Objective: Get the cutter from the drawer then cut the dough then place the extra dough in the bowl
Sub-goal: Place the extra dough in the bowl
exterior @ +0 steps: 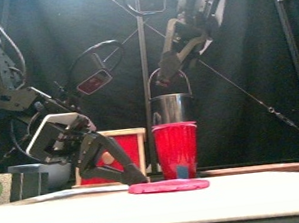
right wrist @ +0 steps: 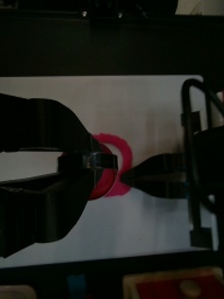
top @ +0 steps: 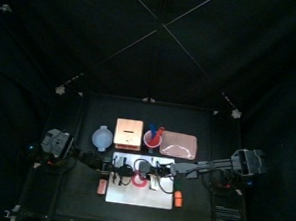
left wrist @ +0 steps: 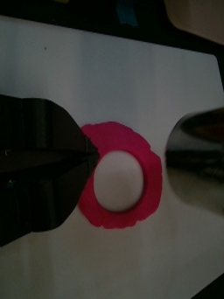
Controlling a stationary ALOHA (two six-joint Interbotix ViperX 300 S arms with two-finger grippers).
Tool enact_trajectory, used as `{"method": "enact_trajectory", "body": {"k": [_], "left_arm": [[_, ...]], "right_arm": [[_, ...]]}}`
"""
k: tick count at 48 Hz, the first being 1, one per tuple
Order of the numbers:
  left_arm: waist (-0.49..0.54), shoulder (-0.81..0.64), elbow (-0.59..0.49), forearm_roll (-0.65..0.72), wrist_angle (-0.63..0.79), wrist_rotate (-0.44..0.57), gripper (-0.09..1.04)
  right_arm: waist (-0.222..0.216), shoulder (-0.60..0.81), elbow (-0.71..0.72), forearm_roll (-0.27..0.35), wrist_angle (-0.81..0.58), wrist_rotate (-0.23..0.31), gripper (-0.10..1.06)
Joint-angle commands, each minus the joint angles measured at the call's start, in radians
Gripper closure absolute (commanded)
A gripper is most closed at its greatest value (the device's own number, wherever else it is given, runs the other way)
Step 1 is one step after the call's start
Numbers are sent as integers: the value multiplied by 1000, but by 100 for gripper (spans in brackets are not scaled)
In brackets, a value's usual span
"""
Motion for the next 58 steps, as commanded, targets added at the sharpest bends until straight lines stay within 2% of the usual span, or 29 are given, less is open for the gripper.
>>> {"method": "enact_trajectory", "body": {"k": [1, 24, 33, 39, 51, 58], "left_arm": [[3, -17, -2, -18, 26, 2, 46], [3, -166, 8, -58, 35, 0, 46], [6, -192, 8, -58, 34, 2, 46], [6, -198, -6, -58, 34, 2, 45], [-2, -202, -25, -58, 32, 2, 44], [-2, -206, -41, -58, 32, 0, 44]], "right_arm": [[-3, -66, 63, 0, -14, 2, 52], [2, -123, 261, 14, -107, 3, 52], [-5, -120, 282, 66, -107, -3, 50], [-8, -120, 287, 98, -103, -5, 40], [-6, -126, 282, 104, -109, 2, 3], [-2, -127, 265, 97, -107, 2, -7]]}}
